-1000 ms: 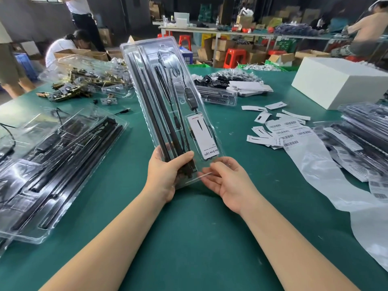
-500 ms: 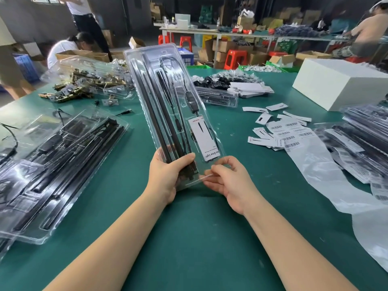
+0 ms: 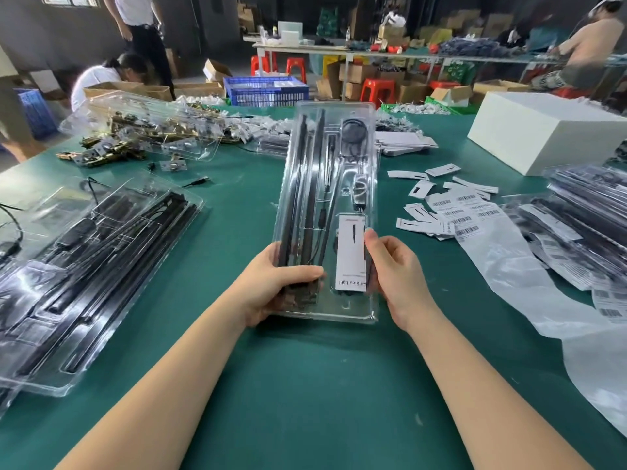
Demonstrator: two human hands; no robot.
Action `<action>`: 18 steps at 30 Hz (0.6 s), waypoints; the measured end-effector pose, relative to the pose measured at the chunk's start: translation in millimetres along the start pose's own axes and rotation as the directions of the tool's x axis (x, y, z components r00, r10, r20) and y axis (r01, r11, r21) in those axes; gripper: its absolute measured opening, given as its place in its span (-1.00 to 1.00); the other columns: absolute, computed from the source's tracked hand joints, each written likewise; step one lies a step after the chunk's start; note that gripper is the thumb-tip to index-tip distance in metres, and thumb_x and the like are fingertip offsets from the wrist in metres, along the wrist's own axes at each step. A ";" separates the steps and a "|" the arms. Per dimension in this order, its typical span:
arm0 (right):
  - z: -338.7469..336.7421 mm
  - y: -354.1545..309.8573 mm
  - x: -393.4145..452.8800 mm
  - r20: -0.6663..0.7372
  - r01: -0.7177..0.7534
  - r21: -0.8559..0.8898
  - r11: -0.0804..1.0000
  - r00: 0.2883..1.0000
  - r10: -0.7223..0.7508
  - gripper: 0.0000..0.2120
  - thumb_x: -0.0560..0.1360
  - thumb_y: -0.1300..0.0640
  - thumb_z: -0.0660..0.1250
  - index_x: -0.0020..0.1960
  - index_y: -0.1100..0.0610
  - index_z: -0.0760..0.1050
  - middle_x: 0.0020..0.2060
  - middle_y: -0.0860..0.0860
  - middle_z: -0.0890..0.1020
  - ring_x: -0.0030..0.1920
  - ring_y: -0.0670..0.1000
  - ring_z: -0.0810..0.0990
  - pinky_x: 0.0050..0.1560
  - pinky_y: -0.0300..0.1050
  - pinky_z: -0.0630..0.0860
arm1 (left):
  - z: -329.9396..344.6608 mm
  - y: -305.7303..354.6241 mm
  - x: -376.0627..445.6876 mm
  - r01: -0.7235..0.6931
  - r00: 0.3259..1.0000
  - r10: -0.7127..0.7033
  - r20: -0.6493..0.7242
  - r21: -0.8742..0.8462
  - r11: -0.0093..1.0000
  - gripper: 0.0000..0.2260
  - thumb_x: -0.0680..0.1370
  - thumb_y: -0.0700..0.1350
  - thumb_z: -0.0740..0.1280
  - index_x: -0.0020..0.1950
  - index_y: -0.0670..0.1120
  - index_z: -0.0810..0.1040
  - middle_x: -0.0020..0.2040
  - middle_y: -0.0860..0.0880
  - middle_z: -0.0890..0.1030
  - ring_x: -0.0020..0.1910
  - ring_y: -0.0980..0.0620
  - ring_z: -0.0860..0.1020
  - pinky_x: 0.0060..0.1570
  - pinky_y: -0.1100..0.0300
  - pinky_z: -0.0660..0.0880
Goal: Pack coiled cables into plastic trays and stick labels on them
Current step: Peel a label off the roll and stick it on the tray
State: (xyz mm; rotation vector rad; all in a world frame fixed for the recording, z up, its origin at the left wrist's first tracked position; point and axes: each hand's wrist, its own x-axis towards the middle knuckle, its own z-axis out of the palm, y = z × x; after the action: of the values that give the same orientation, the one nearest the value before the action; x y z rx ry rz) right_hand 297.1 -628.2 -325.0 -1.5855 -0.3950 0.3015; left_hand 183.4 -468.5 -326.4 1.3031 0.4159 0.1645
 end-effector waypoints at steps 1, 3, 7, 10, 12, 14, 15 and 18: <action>-1.1 0.6 0.1 0.001 0.046 -0.064 0.997 0.999 -0.046 -0.54 0.52 -0.22 0.28 -0.22 0.19 0.46 -0.33 0.07 0.46 -0.32 0.00 0.41 -0.29 -0.07 0.36 | -0.4 -0.4 -0.2 0.004 1.000 -0.004 0.004 0.013 1.000 -0.47 0.16 -0.13 0.62 0.05 -0.09 0.50 -0.04 -0.19 0.69 -0.15 -0.10 0.68 -0.07 -0.13 0.57; -3.1 1.9 1.3 -0.001 0.105 -0.152 0.983 0.994 -0.107 -0.53 0.54 -0.19 0.25 -0.20 0.24 0.46 -0.39 0.07 0.45 -0.39 -0.03 0.39 -0.38 -0.14 0.35 | -0.9 -0.2 -0.4 0.006 1.000 -0.006 0.008 0.010 1.000 -0.49 0.18 -0.17 0.63 0.04 -0.09 0.51 -0.03 -0.20 0.69 -0.14 -0.11 0.68 -0.15 -0.08 0.62; -5.3 3.5 4.1 0.021 0.099 -0.073 0.992 0.995 -0.097 -0.60 0.59 -0.05 0.27 -0.23 0.27 0.41 -0.37 0.13 0.41 -0.42 0.00 0.34 -0.44 -0.17 0.29 | -1.2 -0.1 -0.8 0.007 1.000 -0.007 0.027 -0.007 1.000 -0.55 0.20 -0.21 0.62 0.01 -0.10 0.54 -0.02 -0.23 0.68 -0.16 -0.10 0.68 -0.28 0.07 0.60; -5.4 5.5 4.6 0.030 0.106 -0.059 0.993 0.994 -0.104 -0.60 0.61 0.00 0.24 -0.20 0.33 0.37 -0.37 0.12 0.38 -0.38 0.05 0.30 -0.40 -0.13 0.26 | -2.4 -0.5 -0.4 0.002 1.000 -0.002 0.029 0.000 1.000 -0.60 0.24 -0.20 0.59 0.00 -0.11 0.54 -0.03 -0.24 0.68 -0.16 -0.11 0.67 -0.28 0.07 0.59; -5.6 5.5 4.5 0.019 0.115 -0.058 0.992 0.993 -0.114 -0.60 0.62 0.02 0.24 -0.22 0.33 0.36 -0.38 0.12 0.36 -0.42 0.02 0.30 -0.43 -0.16 0.27 | -3.2 -0.1 -0.3 0.012 0.999 -0.012 0.037 0.013 1.000 -0.58 0.23 -0.17 0.59 0.01 -0.10 0.53 -0.02 -0.23 0.68 -0.14 -0.10 0.67 -0.27 0.06 0.60; -5.2 4.8 4.0 0.011 0.115 -0.053 0.992 0.993 -0.115 -0.60 0.62 0.02 0.24 -0.23 0.32 0.37 -0.42 0.11 0.35 -0.46 -0.05 0.29 -0.45 -0.20 0.28 | -3.7 0.4 -0.2 0.020 0.999 -0.020 0.044 0.001 1.000 -0.57 0.24 -0.18 0.59 0.02 -0.11 0.53 -0.01 -0.21 0.68 -0.13 -0.09 0.68 -0.27 0.07 0.60; -4.4 4.3 3.4 0.006 0.119 -0.074 0.990 0.993 -0.118 -0.59 0.62 0.00 0.23 -0.23 0.32 0.38 -0.45 0.06 0.35 -0.46 -0.07 0.29 -0.45 -0.21 0.28 | -3.7 0.6 -0.1 0.020 0.999 -0.020 0.045 -0.012 1.000 -0.57 0.23 -0.19 0.59 0.02 -0.12 0.53 -0.01 -0.21 0.68 -0.12 -0.09 0.68 -0.27 0.08 0.60; -0.8 6.0 1.3 -0.053 0.172 -0.193 0.966 0.981 -0.185 -0.66 0.58 -0.06 0.26 -0.23 0.17 0.43 -0.48 -0.15 0.42 -0.46 -0.15 0.36 -0.40 -0.36 0.31 | -1.6 -0.1 -0.1 0.000 1.000 0.000 0.021 -0.037 0.999 -0.53 0.21 -0.21 0.61 0.04 -0.14 0.53 -0.02 -0.22 0.68 -0.14 -0.10 0.69 -0.25 0.05 0.60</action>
State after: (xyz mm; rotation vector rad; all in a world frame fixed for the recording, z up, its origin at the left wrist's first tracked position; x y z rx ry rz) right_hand 299.1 -628.5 -330.9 -1.7259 -0.5198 0.0700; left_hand 182.7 -467.2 -326.9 1.2679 0.3937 0.1580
